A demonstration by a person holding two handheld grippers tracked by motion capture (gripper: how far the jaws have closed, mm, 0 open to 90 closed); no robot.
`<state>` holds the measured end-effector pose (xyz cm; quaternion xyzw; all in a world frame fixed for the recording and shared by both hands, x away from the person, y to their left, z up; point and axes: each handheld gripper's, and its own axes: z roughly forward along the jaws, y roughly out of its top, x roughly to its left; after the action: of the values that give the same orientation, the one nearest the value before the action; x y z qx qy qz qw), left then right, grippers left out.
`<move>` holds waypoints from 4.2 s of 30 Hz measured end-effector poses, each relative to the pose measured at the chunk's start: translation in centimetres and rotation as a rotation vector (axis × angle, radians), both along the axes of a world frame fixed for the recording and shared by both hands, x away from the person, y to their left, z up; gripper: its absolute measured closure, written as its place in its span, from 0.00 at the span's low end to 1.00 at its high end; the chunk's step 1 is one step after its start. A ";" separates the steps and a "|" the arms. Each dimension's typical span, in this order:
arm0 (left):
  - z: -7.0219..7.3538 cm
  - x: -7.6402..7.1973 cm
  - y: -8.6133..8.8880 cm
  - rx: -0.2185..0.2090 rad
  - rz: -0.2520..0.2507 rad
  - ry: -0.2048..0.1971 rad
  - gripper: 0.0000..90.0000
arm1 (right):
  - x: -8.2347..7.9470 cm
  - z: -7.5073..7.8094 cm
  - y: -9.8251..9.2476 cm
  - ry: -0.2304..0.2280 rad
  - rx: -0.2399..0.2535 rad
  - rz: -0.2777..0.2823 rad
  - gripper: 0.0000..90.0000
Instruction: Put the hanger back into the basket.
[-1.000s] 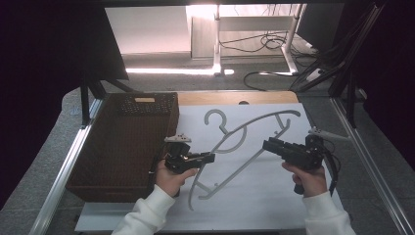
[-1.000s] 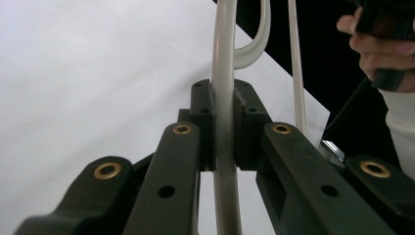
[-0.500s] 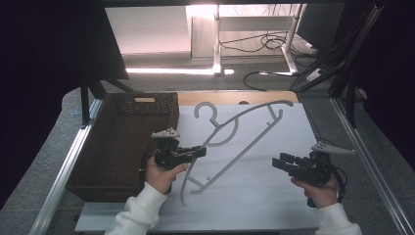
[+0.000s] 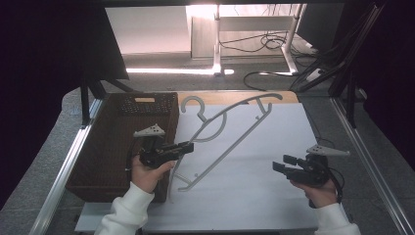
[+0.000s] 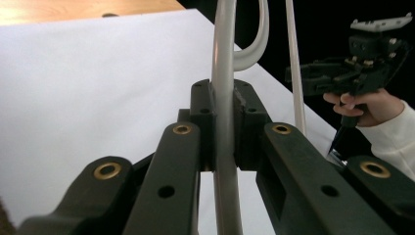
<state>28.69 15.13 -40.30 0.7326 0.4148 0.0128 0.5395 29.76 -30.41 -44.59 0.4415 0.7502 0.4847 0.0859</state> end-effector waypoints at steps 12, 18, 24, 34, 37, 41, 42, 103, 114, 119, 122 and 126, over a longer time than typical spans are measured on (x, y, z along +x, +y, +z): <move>1.3 -0.5 3.0 -0.015 0.053 -0.030 0.91 | 0.2 -0.7 0.4 0.013 -0.068 0.007 0.39; 2.0 -0.7 4.8 -0.025 0.084 -0.041 0.91 | 0.4 -0.9 0.6 0.016 -0.089 0.011 0.38; 2.8 -0.7 6.6 -0.019 0.118 -0.055 0.91 | 0.5 -1.1 0.7 0.026 -0.111 0.015 0.37; 3.3 -0.3 9.0 0.013 0.163 -0.061 0.91 | 0.5 -1.3 0.7 0.037 -0.123 0.008 0.36; 3.4 -0.3 9.6 0.017 0.174 -0.063 0.91 | 0.5 -1.4 0.7 0.038 -0.128 0.009 0.36; 3.7 -0.2 10.6 0.027 0.195 -0.068 0.91 | 0.6 -1.4 0.7 0.040 -0.131 0.004 0.35; 3.7 -0.2 10.8 0.032 0.198 -0.069 0.91 | 0.6 -1.4 0.6 0.042 -0.133 0.005 0.35; 1.0 0.9 22.5 0.310 0.355 -0.064 0.91 | 0.6 -2.0 0.5 0.054 -0.173 -0.016 0.34; -0.1 1.6 23.1 0.360 0.340 -0.070 0.91 | 0.6 -2.0 0.5 0.054 -0.176 -0.016 0.34; -0.8 1.8 23.3 0.374 0.336 -0.059 0.91 | 0.6 -2.0 0.5 0.056 -0.176 -0.019 0.34; -1.3 1.9 23.4 0.365 0.337 -0.051 0.91 | 0.6 -2.0 0.5 0.056 -0.176 -0.018 0.34; -1.8 2.0 23.6 0.369 0.341 -0.038 0.91 | 0.6 -2.0 0.5 0.058 -0.177 -0.018 0.34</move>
<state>30.65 38.69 -42.12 0.7379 0.5126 0.1931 0.3943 30.35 -29.88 -46.61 0.4528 0.7882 0.4027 0.1072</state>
